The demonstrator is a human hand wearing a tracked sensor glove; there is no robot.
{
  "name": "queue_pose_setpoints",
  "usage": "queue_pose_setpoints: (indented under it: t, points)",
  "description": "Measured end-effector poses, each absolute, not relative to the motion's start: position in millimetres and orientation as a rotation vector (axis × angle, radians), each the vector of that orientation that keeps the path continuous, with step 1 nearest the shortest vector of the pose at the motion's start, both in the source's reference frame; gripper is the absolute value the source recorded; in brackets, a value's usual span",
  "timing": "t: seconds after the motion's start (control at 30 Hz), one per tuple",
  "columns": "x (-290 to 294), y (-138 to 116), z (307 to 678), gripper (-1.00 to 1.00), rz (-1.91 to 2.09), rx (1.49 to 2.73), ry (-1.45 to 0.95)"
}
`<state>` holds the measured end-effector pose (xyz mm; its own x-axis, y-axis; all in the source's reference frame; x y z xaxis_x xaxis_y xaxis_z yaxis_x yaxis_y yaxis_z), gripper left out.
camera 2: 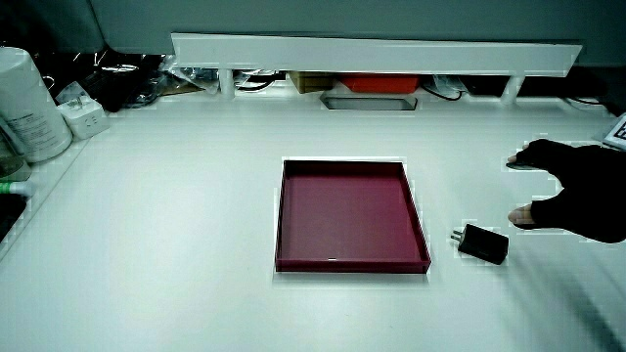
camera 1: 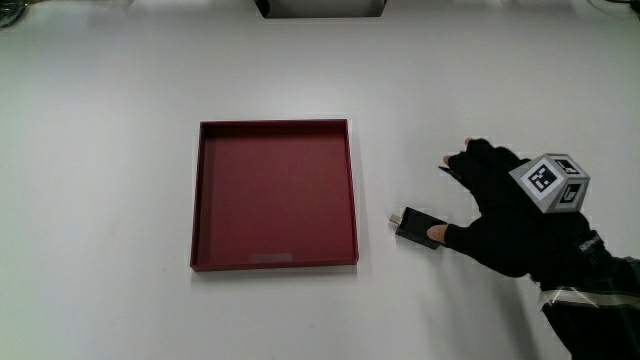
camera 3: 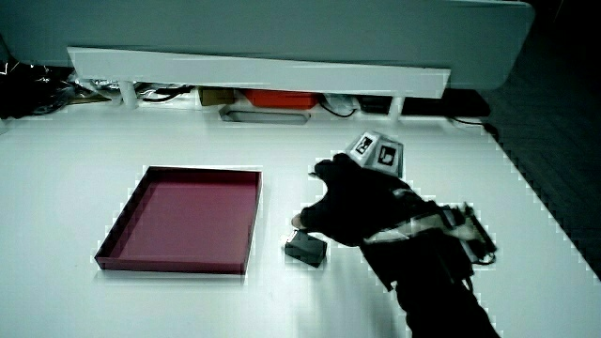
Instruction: Place charger on desk
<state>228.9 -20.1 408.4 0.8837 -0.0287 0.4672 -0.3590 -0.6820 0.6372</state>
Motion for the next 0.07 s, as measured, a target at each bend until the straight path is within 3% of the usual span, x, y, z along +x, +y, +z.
queue_pose_setpoints:
  t: [0.07]
  points:
    - [228.7,-20.5,399.6,-1.00,0.552,2.262,-0.277]
